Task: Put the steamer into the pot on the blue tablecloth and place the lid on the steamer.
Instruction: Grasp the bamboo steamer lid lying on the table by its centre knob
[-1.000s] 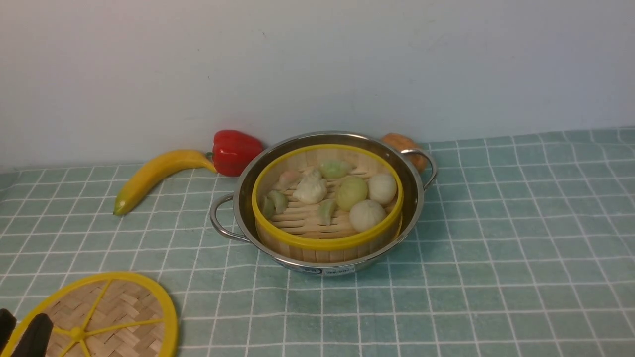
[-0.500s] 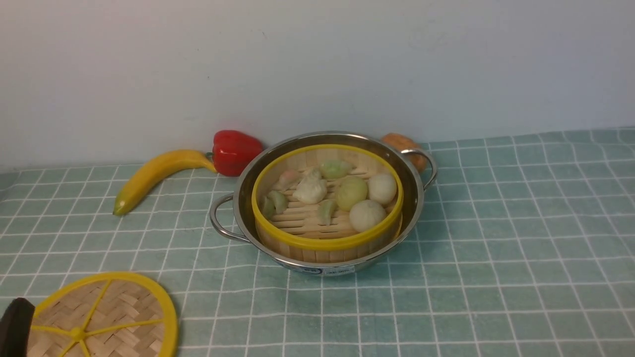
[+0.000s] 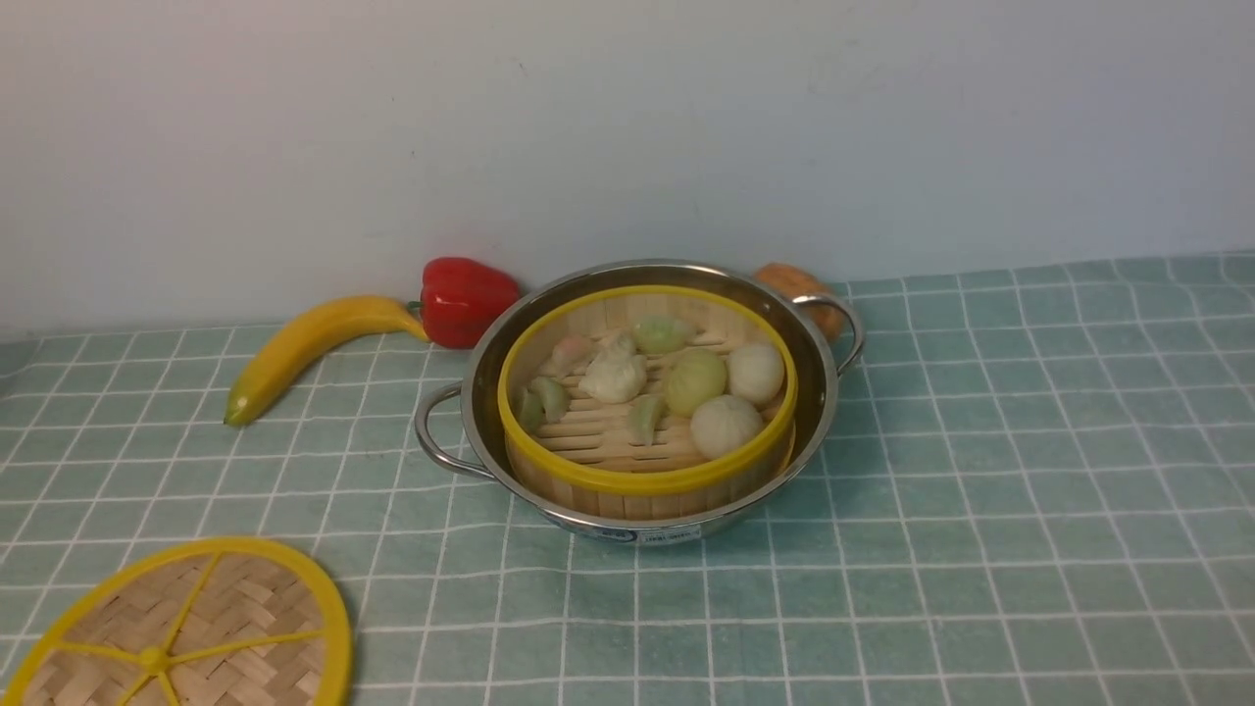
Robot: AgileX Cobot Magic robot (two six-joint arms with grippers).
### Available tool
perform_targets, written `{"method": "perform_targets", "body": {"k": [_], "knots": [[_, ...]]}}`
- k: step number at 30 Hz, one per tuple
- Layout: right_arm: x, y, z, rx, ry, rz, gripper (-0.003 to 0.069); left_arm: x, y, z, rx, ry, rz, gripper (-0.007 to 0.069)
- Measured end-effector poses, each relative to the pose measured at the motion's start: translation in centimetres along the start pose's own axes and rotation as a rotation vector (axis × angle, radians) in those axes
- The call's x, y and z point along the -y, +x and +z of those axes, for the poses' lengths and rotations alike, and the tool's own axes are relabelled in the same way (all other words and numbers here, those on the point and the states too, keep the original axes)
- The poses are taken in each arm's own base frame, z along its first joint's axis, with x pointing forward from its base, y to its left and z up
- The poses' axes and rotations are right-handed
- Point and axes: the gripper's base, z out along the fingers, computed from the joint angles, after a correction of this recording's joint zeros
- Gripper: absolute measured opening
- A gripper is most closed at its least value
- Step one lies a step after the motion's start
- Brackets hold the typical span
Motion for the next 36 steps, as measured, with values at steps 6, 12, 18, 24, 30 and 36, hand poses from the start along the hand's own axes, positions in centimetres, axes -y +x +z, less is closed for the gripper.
{"method": "perform_targets", "body": {"k": [6, 12, 18, 24, 30, 36], "knots": [[0.0, 0.0, 0.0, 0.001, 0.0, 0.0, 0.024, 0.2, -2.1, 1.4, -0.296, -0.07, 0.001, 0.0243], [0.0, 0.0, 0.0, 0.002, 0.0, -0.001, 0.024, 0.6, -5.8, 3.2, -0.713, -0.168, 0.01, 0.0243], [0.0, 0.0, 0.0, 0.003, 0.0, -0.001, 0.024, 0.4, -7.8, 5.6, -1.093, -0.276, 0.054, 0.0244], [0.0, 0.0, 0.0, 0.003, -0.001, 0.0, 0.024, -0.4, -5.5, 8.6, -1.45, -0.321, 0.125, 0.0244], [0.0, 0.0, 0.0, 0.003, -0.001, 0.003, 0.024, -1.5, -0.2, 11.5, -1.733, -0.241, 0.246, 0.0244], [0.0, 0.0, 0.0, 0.003, -0.001, 0.003, 0.024, -2.5, 4.9, 13.3, -1.899, -0.191, 0.286, 0.0244]]}}
